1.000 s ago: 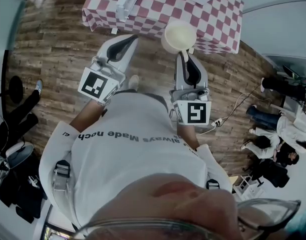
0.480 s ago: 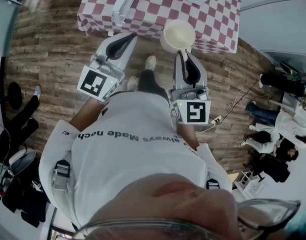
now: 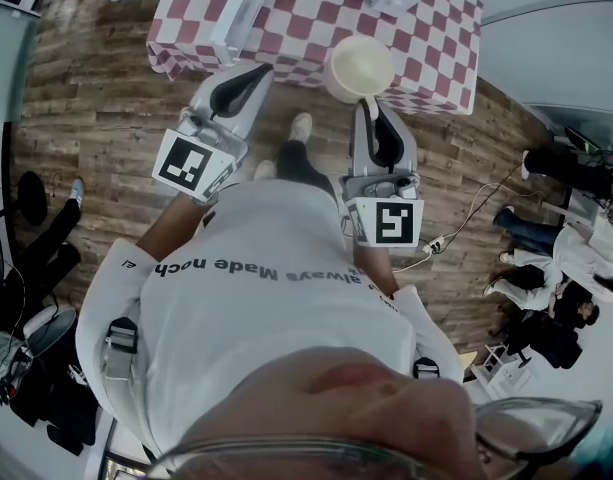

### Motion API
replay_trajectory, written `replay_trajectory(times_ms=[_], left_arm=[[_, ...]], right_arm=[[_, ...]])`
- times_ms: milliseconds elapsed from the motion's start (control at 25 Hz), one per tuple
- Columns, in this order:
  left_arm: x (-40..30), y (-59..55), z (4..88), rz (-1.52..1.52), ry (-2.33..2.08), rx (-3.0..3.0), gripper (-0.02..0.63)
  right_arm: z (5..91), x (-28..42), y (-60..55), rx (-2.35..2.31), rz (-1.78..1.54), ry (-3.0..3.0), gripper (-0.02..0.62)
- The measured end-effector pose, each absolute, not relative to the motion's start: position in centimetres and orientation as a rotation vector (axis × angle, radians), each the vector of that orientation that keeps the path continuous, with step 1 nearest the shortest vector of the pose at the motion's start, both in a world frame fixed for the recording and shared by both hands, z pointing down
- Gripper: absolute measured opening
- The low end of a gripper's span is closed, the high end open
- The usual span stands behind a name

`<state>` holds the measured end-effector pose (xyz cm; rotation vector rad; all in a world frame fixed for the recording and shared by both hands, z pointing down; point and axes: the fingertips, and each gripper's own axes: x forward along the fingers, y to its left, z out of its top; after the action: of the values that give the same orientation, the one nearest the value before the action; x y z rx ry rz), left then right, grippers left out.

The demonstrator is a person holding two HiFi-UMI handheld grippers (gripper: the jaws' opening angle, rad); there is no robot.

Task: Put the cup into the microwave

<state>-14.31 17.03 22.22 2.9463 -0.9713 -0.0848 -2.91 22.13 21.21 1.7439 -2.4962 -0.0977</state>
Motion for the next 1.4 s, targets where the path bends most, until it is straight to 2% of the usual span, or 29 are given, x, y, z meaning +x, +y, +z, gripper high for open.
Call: replay_trajectory(times_ms=[880, 1400], left_arm=[[1.3, -2.7, 21.7, -0.032, -1.017, 2.935, 0.003], [6.8, -9.0, 22.9, -0.019, -1.045, 2.924, 0.003]], right_arm=[[21.7, 13.2, 2.0, 1.739, -0.046, -2.537, 0.038], [23.0, 18.0, -4.6, 1.688, -0.033, -2.581, 0.038]])
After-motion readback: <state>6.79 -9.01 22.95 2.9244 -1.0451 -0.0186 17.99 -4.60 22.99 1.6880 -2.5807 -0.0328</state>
